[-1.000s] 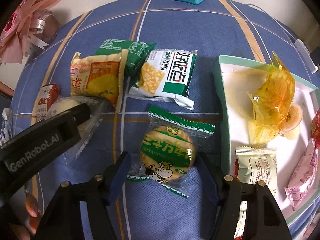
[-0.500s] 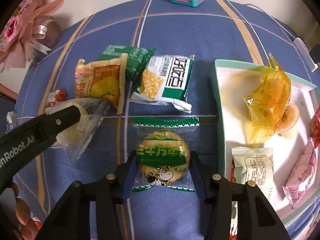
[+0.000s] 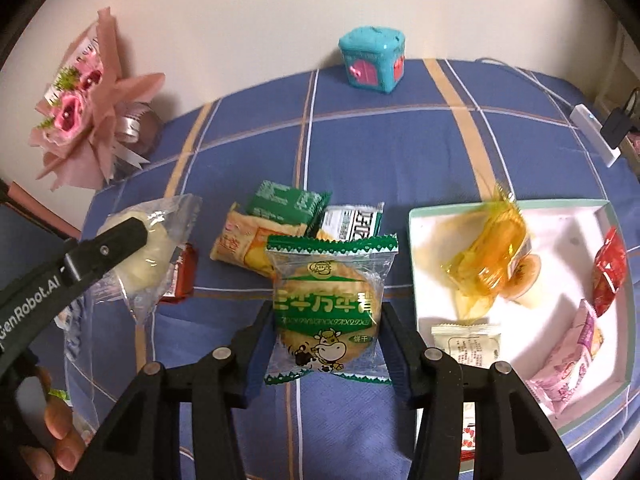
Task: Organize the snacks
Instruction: 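Carry the bun packet over the tray with the left tool while the right carries the cookie packet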
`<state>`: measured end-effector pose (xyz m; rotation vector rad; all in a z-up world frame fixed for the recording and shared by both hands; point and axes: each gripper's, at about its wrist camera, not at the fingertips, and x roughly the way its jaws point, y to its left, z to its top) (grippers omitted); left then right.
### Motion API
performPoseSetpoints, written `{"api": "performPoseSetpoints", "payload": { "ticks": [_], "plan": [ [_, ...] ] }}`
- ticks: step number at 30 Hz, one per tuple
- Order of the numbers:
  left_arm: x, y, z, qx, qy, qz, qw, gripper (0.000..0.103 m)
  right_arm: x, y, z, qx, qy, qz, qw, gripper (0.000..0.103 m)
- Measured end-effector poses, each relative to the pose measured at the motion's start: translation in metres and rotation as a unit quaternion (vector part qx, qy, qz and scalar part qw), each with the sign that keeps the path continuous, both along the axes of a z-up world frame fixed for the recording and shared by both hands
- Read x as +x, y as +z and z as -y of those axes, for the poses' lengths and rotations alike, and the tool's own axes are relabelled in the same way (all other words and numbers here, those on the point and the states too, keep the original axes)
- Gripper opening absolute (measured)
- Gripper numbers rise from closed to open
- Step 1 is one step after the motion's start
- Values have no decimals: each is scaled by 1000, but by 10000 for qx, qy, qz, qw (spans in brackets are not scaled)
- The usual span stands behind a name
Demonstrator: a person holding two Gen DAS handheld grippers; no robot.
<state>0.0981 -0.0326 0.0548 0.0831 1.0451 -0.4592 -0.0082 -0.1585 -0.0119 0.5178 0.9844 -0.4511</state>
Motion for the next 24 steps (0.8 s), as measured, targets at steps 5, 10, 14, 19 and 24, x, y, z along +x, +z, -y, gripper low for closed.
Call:
{"api": "performPoseSetpoints", "payload": {
  "ticks": [5, 10, 14, 19, 24],
  "plan": [
    [-8, 4, 6, 12, -54, 124, 9999, 57, -13, 2, 24, -46, -257, -22, 9997, 53],
    [-27, 8, 32, -77, -376, 160, 9991, 57, -49, 0, 73, -85, -972, -126, 9952, 53],
    [-53, 10, 67, -88, -855, 193, 9961, 57, -83, 1, 112, -187, -1542, -206, 9877, 53],
    [-89, 10, 109, -12, -1442, 277, 9892, 57, -124, 9, 147, -135, -2037, -168, 9788, 53],
    [-116, 4, 140, 111, -1829, 265, 9827, 57, -152, 21, 167, -207, -2307, -55, 9728, 53]
  ]
}}
